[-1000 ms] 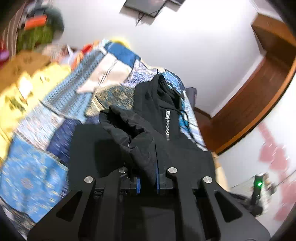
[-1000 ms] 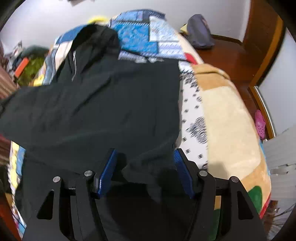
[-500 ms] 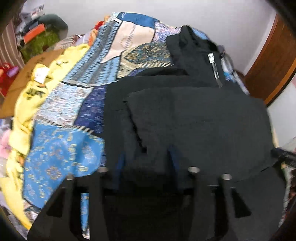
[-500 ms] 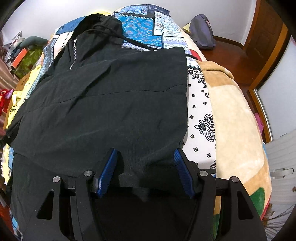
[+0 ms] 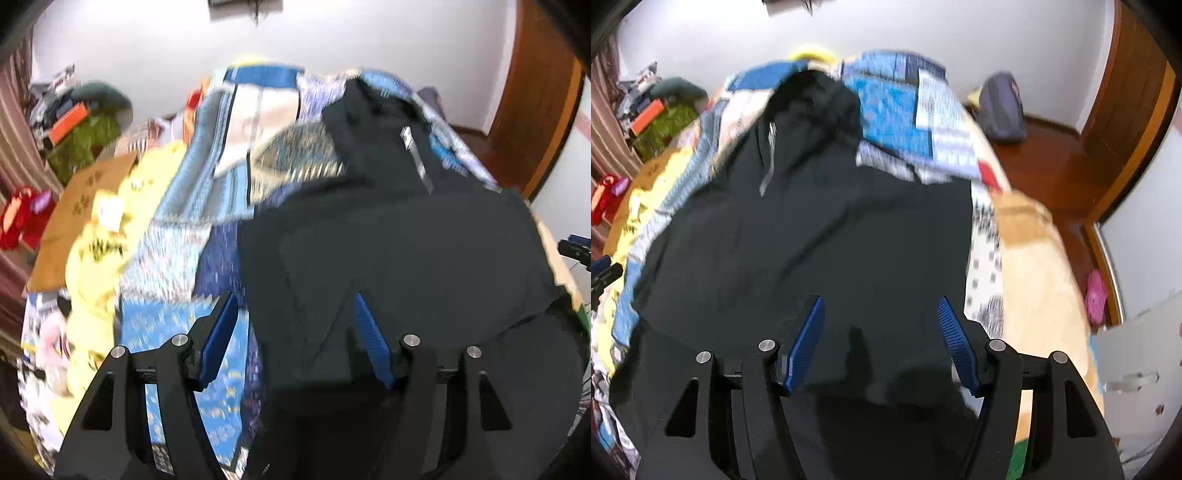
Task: Fold large clothes
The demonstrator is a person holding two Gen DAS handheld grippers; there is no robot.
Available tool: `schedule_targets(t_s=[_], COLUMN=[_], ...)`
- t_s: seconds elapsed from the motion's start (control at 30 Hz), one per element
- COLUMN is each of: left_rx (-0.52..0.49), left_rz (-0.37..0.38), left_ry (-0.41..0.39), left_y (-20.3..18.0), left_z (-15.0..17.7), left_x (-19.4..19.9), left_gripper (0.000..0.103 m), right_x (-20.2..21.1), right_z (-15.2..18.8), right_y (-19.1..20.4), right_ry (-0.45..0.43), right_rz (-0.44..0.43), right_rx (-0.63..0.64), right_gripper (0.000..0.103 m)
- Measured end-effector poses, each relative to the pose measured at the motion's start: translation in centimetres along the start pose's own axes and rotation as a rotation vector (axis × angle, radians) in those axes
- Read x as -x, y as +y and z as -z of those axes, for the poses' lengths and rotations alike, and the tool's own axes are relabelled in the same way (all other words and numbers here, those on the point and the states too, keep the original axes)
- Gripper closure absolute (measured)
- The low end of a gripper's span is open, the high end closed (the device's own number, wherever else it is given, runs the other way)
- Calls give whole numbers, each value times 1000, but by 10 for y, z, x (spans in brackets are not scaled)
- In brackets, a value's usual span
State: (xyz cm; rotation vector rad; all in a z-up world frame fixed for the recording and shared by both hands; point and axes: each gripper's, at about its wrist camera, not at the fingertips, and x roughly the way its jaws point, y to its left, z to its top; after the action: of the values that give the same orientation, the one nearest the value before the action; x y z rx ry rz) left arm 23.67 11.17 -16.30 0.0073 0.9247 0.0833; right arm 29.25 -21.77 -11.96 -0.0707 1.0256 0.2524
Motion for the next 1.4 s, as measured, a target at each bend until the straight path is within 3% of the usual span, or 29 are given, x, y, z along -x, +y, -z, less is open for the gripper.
schedule_targets(t_s=[0.3, 0.47, 0.63, 0.77, 0.93, 1.1, 1.23, 1.4], left_rx=[16, 77, 63, 63, 78, 58, 87, 107], left_rz=[39, 86, 95, 130, 193, 172, 210, 167], left_ry=[-187, -205, -173, -124, -68, -23, 26, 30], left_y=[-10, -9, -21, -34, -50, -66, -69, -67], left_z=[-80, -127, -160, -184, -199, -207, -209, -219], left_x=[27, 6, -30, -67, -112, -161, -196, -229], left_gripper=[28, 24, 24, 24, 24, 24, 32, 45], right_x=[27, 19, -9, -35, -86, -143, -167, -197], right_z=[-60, -92, -127, -155, -186, -197, -197, -207], right_y=[7, 24, 39, 44, 53, 56, 57, 54], right_ry=[-173, -228, -225, -204, -124, -24, -11, 8], right_rz=[-28, -31, -19, -74, -80, -15, -79, -29], right_rx=[-3, 22, 43, 5, -21, -42, -90, -107], right_gripper=[43, 43, 43, 43, 43, 43, 43, 43])
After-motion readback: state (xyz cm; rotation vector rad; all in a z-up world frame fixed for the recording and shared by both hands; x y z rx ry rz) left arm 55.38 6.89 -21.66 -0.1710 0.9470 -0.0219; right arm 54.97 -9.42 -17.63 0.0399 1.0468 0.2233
